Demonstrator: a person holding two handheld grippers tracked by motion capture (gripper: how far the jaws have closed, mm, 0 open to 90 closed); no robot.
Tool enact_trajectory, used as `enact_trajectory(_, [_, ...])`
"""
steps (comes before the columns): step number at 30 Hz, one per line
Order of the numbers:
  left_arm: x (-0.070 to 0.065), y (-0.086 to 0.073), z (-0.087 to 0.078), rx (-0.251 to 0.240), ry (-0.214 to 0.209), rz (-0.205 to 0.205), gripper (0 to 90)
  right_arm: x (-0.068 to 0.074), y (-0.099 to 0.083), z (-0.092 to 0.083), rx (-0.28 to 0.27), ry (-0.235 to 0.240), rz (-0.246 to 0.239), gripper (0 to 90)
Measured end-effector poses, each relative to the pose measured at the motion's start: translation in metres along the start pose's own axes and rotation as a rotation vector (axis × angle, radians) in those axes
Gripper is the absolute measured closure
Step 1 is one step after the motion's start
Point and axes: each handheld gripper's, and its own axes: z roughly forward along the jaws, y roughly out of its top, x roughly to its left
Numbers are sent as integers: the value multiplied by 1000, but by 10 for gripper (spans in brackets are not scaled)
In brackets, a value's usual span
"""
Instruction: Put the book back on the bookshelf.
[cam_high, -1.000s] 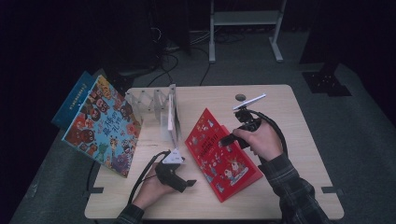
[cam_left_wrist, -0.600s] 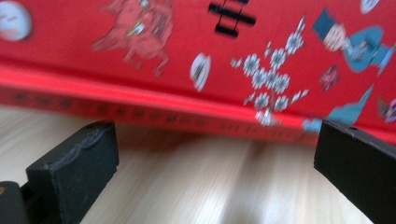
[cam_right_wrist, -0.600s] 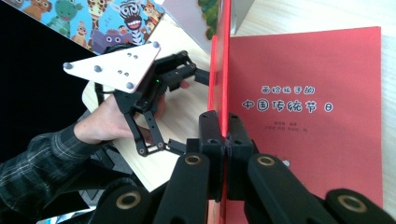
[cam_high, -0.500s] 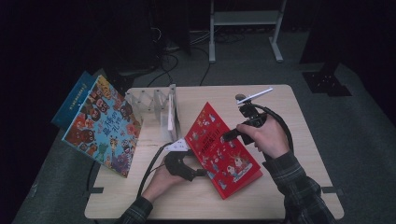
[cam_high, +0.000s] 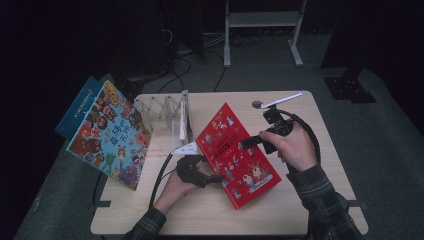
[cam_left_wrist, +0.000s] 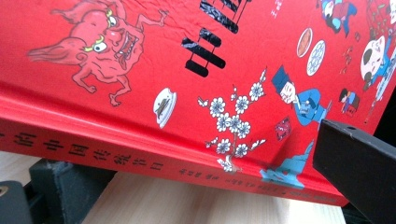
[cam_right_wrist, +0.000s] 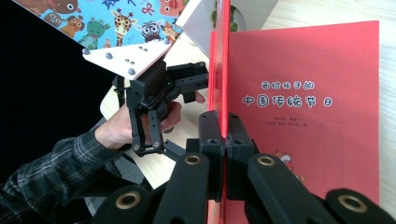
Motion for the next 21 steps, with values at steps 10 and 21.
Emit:
enact_trajectory(10, [3, 11, -15, -111, -30, -4, 73, -2, -8, 1, -64, 70, -42, 877])
enact_trajectory(21, [4, 18, -30, -126, 27, 18, 220, -12, -22, 6, -131, 135, -137, 875])
